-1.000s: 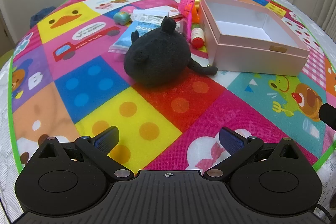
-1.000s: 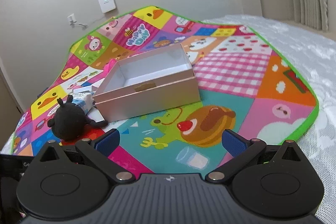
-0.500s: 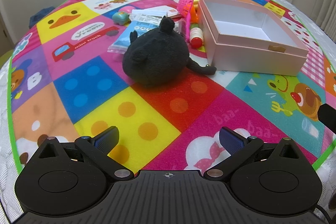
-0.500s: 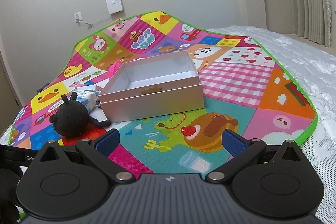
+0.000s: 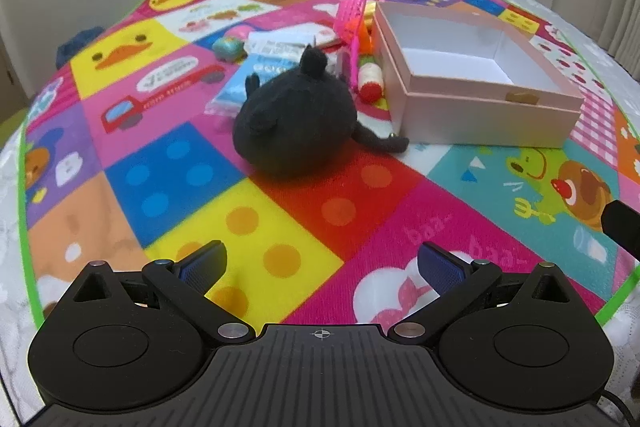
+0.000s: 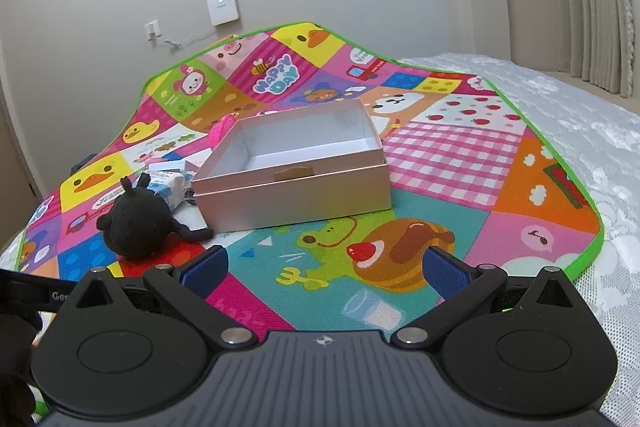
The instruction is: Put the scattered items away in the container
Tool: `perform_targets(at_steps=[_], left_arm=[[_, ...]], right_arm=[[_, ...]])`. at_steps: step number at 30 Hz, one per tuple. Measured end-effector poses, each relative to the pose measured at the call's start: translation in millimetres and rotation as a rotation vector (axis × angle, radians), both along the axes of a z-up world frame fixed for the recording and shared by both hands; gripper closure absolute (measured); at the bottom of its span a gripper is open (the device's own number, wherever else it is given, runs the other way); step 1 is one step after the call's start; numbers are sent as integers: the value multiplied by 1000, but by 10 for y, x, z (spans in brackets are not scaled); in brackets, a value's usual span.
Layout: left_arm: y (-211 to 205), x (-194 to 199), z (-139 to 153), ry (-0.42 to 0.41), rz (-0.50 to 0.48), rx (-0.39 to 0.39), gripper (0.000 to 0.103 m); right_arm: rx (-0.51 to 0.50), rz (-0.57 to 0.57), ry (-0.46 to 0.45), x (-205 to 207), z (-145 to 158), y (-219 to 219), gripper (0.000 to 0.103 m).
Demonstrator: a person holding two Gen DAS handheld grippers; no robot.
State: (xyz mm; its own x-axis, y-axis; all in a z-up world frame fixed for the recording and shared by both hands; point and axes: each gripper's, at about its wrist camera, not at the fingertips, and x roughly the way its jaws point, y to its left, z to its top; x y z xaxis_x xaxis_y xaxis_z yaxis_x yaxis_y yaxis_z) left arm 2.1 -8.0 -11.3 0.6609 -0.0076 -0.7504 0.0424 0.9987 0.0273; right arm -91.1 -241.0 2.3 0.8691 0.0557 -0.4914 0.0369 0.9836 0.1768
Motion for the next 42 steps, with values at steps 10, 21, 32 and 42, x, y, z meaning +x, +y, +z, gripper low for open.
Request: perform_targets(at_steps=[10,21,32,42], left_arm=[[-10,-16,73,-57,-24,12,0],[-100,488,480,-205,74,-42,0],[374,514,570,-310,134,-123,0],[887,597,356,-431,411,-205,0]], right_arm=[[-129,42,39,42,65,182,0],[-139,83,192,347,227,104,0],[-182,321,269,2726,1018,829,5],[-506,252,395,4442,125,1634,27]])
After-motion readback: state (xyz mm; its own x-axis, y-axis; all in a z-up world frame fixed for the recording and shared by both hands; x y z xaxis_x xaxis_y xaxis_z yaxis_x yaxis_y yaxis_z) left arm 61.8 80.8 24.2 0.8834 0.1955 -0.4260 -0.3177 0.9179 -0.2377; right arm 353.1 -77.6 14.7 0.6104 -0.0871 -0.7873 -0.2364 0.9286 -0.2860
